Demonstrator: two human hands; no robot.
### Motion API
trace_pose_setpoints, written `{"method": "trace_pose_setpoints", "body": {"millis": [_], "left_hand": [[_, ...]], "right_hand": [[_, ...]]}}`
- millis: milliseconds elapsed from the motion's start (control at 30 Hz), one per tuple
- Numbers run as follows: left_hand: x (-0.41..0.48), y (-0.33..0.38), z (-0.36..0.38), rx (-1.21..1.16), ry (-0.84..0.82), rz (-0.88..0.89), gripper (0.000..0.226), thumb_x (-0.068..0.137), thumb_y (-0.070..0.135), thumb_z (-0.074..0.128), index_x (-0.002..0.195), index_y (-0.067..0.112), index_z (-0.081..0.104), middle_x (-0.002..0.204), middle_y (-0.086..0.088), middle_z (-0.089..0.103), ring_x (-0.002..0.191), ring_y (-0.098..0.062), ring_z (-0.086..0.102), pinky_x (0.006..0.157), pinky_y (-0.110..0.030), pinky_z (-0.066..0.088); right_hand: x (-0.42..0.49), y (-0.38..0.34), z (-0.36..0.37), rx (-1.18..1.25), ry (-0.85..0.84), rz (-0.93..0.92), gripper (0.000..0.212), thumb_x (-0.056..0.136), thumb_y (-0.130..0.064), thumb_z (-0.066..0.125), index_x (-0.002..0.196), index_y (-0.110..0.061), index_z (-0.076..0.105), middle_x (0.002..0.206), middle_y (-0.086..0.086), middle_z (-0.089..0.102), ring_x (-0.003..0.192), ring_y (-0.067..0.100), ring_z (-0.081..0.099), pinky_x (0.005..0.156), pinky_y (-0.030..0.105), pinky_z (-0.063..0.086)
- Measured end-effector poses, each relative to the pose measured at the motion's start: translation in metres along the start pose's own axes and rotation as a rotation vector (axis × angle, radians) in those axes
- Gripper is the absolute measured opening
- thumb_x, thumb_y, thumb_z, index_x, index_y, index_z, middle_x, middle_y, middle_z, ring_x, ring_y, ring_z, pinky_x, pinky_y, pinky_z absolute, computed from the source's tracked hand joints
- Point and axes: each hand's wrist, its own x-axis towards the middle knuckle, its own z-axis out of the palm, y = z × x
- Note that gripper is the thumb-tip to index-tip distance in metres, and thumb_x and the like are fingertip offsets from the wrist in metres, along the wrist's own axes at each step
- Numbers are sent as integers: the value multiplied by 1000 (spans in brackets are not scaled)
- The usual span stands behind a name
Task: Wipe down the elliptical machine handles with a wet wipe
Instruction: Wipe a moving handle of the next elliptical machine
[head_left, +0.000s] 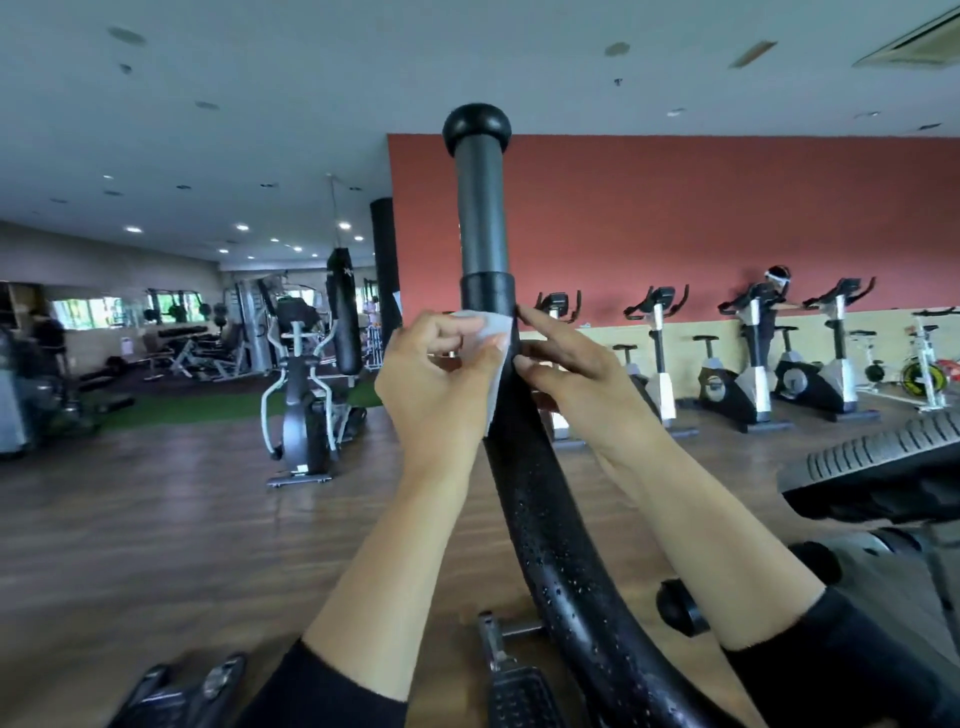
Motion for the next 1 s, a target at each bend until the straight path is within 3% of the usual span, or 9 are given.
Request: {"method": "trace_pose_setpoints", "body": {"millis": [100, 200, 333, 500, 633, 767, 867, 1000], "left_hand": [[9, 11, 6, 15, 56, -14, 23, 71, 10, 82, 72, 27, 67, 73, 12, 67, 68, 5, 62, 68, -10, 47], [18, 20, 13, 51, 96, 83, 20, 73, 9, 80, 77, 24, 68, 76, 8, 68, 69, 0, 63, 68, -11, 47], [-2, 16, 4, 120, 21, 59, 24, 75, 10, 80, 77, 29, 65, 78, 11, 65, 73, -6, 65, 66, -9, 44], [13, 23, 5, 165, 41, -8, 28, 71, 12, 82, 71, 31, 63, 75, 6, 64, 69, -10, 61, 69, -20, 48], [11, 26, 12, 234, 36, 41, 31, 73, 13, 81, 74, 34, 59, 87, -2, 65, 79, -17, 63, 69, -22, 49], [1, 27, -1, 340, -95, -50, 24, 71, 14, 83, 76, 25, 62, 73, 6, 61, 64, 0, 57, 65, -16, 47], [8, 32, 7, 348, 14, 62, 27, 70, 12, 83, 70, 26, 60, 65, 12, 56, 58, 4, 55, 63, -13, 46], [6, 21, 16, 381, 90, 215, 21, 72, 15, 81, 76, 24, 63, 77, 2, 64, 73, -13, 61, 71, -28, 51]], "right_hand": [[0, 1, -2, 37, -13, 2, 51, 91, 3, 56, 130, -30, 57, 115, 0, 67, 111, 16, 62, 97, 28, 51], [1, 4, -3, 61, -20, 10, 51, 91, 3, 56, 130, -30, 58, 111, 0, 69, 110, 18, 63, 100, 33, 49], [1, 8, -2, 109, -32, 15, 51, 91, 1, 56, 130, -32, 58, 114, -3, 69, 99, 11, 65, 97, 30, 51], [2, 11, -2, 138, -35, 3, 52, 90, -1, 58, 126, -39, 58, 117, -9, 67, 112, 9, 61, 103, 34, 47], [1, 12, -4, 154, -78, 3, 52, 91, -2, 56, 128, -38, 57, 114, -12, 66, 107, 10, 62, 102, 30, 47], [0, 14, -5, 253, -108, 57, 58, 90, 6, 50, 134, -31, 55, 120, -2, 65, 113, 14, 60, 100, 30, 46], [2, 17, -5, 287, -133, 93, 62, 88, 9, 47, 130, -36, 57, 121, -4, 65, 117, 17, 58, 96, 31, 47], [3, 22, -5, 296, -151, 98, 63, 88, 9, 47, 128, -39, 57, 121, -7, 64, 117, 18, 59, 94, 31, 47]]}}
